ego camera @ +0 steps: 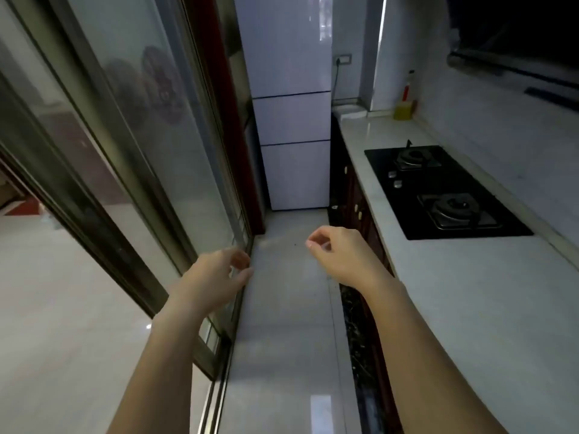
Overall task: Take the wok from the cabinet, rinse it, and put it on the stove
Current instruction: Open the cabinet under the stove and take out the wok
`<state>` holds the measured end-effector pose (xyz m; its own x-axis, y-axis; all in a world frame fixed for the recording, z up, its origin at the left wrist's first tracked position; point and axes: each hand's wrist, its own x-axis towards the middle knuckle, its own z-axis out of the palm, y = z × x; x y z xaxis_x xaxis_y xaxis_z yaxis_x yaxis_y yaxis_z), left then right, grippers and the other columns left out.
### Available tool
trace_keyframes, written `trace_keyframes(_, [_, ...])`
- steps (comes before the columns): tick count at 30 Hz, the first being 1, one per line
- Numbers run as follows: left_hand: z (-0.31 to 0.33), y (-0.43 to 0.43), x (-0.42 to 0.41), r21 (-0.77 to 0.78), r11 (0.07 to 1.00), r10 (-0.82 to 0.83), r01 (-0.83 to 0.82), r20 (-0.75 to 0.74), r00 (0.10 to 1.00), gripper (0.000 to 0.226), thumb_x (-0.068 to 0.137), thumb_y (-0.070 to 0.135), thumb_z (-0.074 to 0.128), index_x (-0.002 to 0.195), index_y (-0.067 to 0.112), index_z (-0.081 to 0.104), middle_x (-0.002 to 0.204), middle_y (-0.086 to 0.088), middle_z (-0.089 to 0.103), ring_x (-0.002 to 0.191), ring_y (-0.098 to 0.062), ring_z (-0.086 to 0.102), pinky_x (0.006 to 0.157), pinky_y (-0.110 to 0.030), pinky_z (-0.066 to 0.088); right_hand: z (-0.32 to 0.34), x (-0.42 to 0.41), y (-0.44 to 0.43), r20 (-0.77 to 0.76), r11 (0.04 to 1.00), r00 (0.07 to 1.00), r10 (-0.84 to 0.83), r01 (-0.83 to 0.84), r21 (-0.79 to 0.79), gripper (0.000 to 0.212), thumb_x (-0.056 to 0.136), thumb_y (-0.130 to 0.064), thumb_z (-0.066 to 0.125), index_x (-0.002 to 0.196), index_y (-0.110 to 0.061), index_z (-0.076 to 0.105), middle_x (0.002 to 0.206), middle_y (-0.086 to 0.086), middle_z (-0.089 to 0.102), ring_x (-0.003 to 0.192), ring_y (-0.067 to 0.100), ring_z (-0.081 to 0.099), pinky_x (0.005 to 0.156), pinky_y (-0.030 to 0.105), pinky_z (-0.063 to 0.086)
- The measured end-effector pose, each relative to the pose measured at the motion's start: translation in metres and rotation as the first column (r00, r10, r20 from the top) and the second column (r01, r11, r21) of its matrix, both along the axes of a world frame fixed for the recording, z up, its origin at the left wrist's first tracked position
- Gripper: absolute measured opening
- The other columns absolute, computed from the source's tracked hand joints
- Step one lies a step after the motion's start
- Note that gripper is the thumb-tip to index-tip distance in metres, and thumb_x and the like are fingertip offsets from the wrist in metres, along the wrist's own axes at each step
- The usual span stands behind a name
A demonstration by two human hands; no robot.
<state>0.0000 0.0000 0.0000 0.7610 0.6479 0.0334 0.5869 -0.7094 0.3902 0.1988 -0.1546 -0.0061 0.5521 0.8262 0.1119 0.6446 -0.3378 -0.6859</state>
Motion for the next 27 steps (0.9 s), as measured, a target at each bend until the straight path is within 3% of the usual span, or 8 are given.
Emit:
trace_keyframes(8, [-0.014, 0.063, 0.031, 0.005, 0.998, 0.070, -0.070, -0.035, 0.997, 0.014, 0.096, 0.044, 0.058, 0.106, 0.035, 0.064, 0.102, 0.016, 0.060, 0.099, -0.010, 0.059, 0.084, -0.031, 0.050, -0.017, 0.035, 0.082, -0.002, 1.000, 1.000, -0.002, 0.002, 0.012, 0.025, 0.098, -0.037, 0.055, 0.109, -0.020, 0.071, 0.101, -0.007, 0.070, 0.094, 0.010, 0.064, 0.083, 0.033, 0.056])
trace_keyframes(13, [-0.033, 0.132, 0.068, -0.066, 0.997, 0.037, -0.036, 0.009, 0.999, 0.015, 0.095, 0.043, 0.061, 0.105, 0.033, 0.065, 0.104, 0.011, 0.067, 0.100, -0.011, 0.062, 0.082, -0.030, 0.050, -0.022, 0.059, 0.146, 0.058, 0.998, 0.998, 0.016, -0.012, -0.054, 0.026, 0.098, -0.037, 0.055, 0.110, -0.021, 0.070, 0.101, -0.007, 0.069, 0.096, 0.010, 0.064, 0.083, 0.033, 0.056])
trace_keyframes(17, [-0.023, 0.202, 0.101, -0.102, 0.995, 0.009, 0.000, 0.087, 0.996, 0.018, 0.096, 0.038, 0.061, 0.108, 0.026, 0.067, 0.107, 0.007, 0.068, 0.097, -0.011, 0.061, 0.076, -0.025, 0.040, -0.005, 0.088, 0.205, 0.131, 0.996, 0.991, -0.012, 0.024, -0.087, 0.026, 0.097, -0.038, 0.056, 0.111, -0.021, 0.070, 0.104, -0.006, 0.070, 0.097, 0.011, 0.065, 0.087, 0.036, 0.056])
trace_keyframes(22, [-0.004, 0.274, 0.132, -0.041, 0.998, -0.037, 0.044, 0.164, 0.986, 0.016, 0.096, 0.034, 0.062, 0.106, 0.024, 0.069, 0.100, 0.012, 0.067, 0.090, -0.005, 0.055, 0.076, -0.020, 0.038, 0.017, 0.112, 0.275, 0.150, 0.990, 0.988, -0.020, 0.040, -0.132, 0.032, 0.098, -0.042, 0.053, 0.120, -0.023, 0.066, 0.114, -0.009, 0.068, 0.103, 0.011, 0.063, 0.091, 0.034, 0.054])
trace_keyframes(27, [-0.025, 0.326, 0.164, -0.118, 0.989, -0.086, 0.089, 0.033, 0.996, 0.023, 0.095, 0.040, 0.063, 0.111, 0.024, 0.069, 0.111, 0.006, 0.070, 0.091, -0.009, 0.056, 0.077, -0.021, 0.038, -0.008, 0.134, 0.311, 0.119, 0.980, 0.993, -0.007, 0.031, -0.199, 0.033, 0.098, -0.042, 0.055, 0.121, -0.022, 0.067, 0.118, -0.007, 0.068, 0.105, 0.010, 0.062, 0.093, 0.033, 0.053])
